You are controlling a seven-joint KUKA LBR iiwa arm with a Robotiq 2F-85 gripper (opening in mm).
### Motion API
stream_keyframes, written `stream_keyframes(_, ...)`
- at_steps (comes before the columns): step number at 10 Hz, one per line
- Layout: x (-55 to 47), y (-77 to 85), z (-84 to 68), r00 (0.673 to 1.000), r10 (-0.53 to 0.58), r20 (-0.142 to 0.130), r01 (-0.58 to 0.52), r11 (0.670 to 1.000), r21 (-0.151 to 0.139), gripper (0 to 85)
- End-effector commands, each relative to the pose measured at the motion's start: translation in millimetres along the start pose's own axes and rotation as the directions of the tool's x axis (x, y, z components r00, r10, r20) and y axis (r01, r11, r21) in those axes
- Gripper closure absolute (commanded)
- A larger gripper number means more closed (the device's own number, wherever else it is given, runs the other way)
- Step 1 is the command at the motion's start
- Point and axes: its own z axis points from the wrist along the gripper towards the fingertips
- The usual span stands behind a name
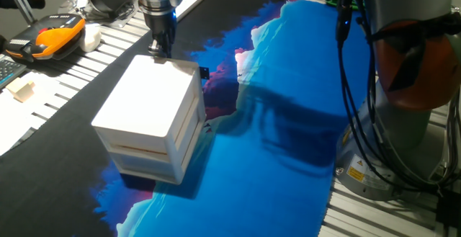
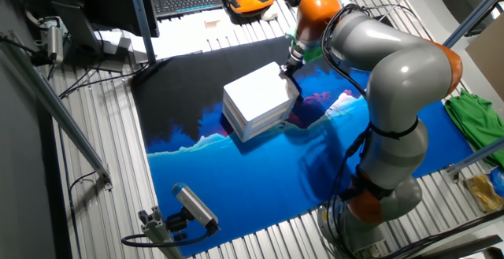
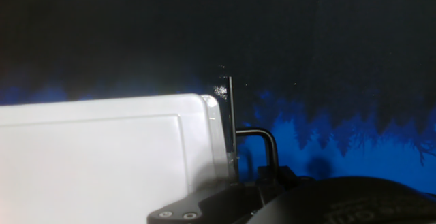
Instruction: Grasp the handle and close the drawer
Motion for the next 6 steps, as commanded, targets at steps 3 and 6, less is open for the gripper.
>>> stream_keyframes(3, -0.9, -0.5, -0.1, 1.0, -0.01, -0.004, 0.01, 0.999, -0.032, 85.0)
stream_keyframes(6, -0.9, -0.6, 0.9, 0.999, -0.029, -0.015, 0.028, 0.998, -0.058, 85.0)
